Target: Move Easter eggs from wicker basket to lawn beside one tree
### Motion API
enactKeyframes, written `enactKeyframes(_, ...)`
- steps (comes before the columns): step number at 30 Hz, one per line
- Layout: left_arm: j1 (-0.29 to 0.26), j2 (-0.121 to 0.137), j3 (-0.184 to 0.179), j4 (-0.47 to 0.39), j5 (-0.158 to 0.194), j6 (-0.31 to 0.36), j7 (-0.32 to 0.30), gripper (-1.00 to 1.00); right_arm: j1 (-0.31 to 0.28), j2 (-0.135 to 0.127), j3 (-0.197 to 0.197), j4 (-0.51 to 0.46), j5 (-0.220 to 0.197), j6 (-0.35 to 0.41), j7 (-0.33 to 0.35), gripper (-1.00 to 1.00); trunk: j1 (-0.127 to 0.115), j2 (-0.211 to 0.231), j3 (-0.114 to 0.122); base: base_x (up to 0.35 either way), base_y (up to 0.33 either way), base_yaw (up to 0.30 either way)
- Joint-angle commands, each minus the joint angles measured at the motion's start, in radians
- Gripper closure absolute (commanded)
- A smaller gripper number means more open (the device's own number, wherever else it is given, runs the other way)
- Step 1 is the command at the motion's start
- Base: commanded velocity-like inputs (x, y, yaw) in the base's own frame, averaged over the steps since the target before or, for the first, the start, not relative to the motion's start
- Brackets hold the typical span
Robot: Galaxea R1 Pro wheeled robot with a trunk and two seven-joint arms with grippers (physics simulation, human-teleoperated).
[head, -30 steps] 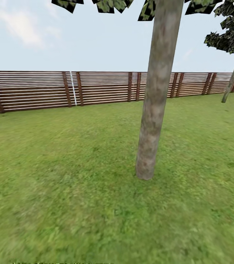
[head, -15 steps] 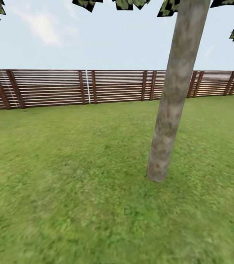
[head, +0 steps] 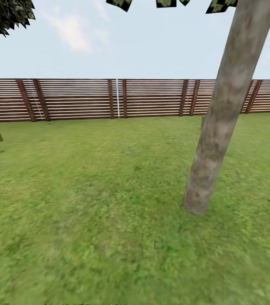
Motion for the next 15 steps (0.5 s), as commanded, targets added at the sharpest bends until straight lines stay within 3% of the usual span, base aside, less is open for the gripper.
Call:
enactKeyframes(1, -0.001, 0.000, 0.001, 0.001, 0.000, -0.004, 0.000, -1.00, 0.000, 0.000, 0.007, 0.000, 0.002, -0.002, -0.001, -1.00, 0.000, 0.000, -0.002, 0.000, 0.000, 0.244)
enactKeyframes(15, -0.001, 0.000, 0.001, 0.001, 0.000, -0.004, 0.000, -1.00, 0.000, 0.000, 0.024, 0.000, 0.000, -0.002, -0.001, -1.00, 0.000, 0.000, -0.011, 0.000, 0.000, 0.244)
